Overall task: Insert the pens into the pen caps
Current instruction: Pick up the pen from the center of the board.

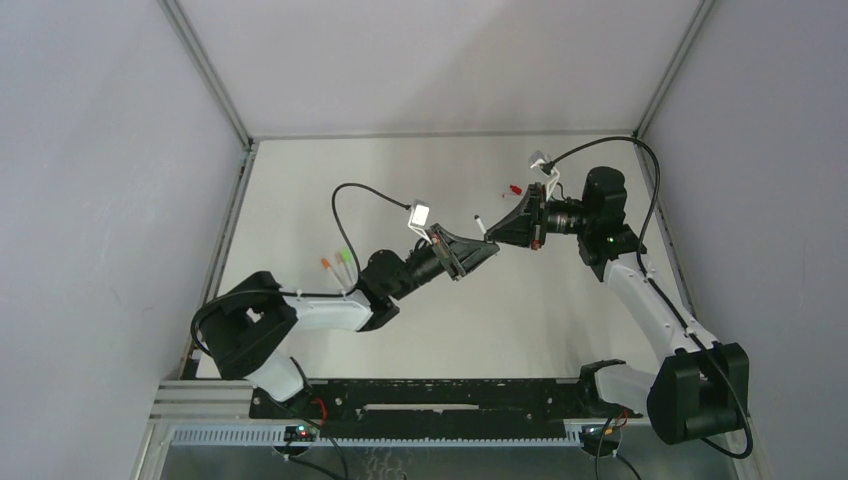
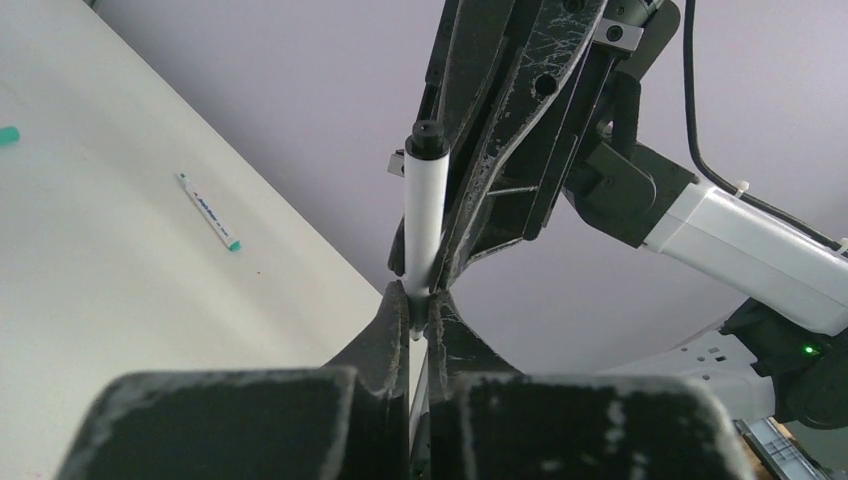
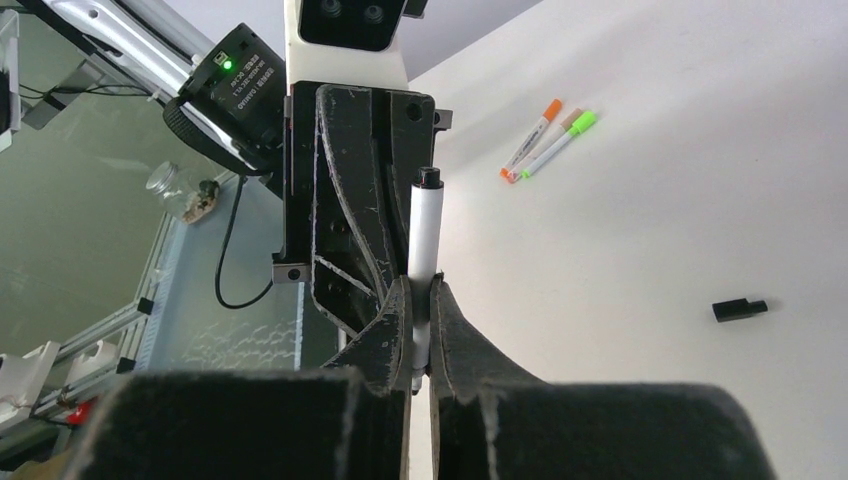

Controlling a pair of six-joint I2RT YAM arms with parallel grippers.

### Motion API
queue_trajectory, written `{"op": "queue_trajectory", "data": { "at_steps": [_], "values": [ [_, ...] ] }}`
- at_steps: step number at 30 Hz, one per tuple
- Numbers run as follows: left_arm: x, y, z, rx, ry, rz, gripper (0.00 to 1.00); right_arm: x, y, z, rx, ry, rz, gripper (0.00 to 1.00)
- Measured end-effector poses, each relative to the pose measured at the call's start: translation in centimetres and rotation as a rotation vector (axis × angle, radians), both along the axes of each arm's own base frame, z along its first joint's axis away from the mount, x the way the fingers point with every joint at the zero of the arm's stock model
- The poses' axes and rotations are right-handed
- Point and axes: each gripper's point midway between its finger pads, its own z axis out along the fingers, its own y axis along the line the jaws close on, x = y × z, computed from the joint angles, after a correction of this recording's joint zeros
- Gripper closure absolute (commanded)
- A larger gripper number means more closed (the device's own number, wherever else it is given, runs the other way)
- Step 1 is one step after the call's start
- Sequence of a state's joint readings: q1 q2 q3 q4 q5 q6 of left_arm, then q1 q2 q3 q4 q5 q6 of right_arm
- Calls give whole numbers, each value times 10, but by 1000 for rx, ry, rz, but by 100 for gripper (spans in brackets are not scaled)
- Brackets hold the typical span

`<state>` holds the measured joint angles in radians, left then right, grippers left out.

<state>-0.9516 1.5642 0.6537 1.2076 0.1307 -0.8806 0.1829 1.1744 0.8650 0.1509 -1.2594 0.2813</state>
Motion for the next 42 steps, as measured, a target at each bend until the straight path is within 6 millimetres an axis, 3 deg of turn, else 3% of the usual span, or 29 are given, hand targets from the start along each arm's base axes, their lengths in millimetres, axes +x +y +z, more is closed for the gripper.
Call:
{"op": "queue_trajectory", "data": {
  "at_steps": [5,10,18,21,26,34,42],
  "values": [
    [-2,2,-4,15,7,-4,100,0,0,-3,-7,-7,2,64],
    [-13,21,-20,87,27,-19,100,1,-4,-10,-29,-48,4,50],
    [-35,54,-50,380,20,-93,100,0,-14,-33,-144,-240,22,42],
    [-48,64,-65,534,21,-155,100,-13,-17,-44,-191,-442,110,37],
    [-68,76,-81,702,34,-281,100,-41,-17,-67,-237,-758,286,39],
    [-89,74,-102,816,94,-486,100,-58,-5,-69,-270,-976,437,42],
    [-94,64,-111,851,137,-606,100,-73,7,-84,-318,-1046,564,47]
  ]
}}
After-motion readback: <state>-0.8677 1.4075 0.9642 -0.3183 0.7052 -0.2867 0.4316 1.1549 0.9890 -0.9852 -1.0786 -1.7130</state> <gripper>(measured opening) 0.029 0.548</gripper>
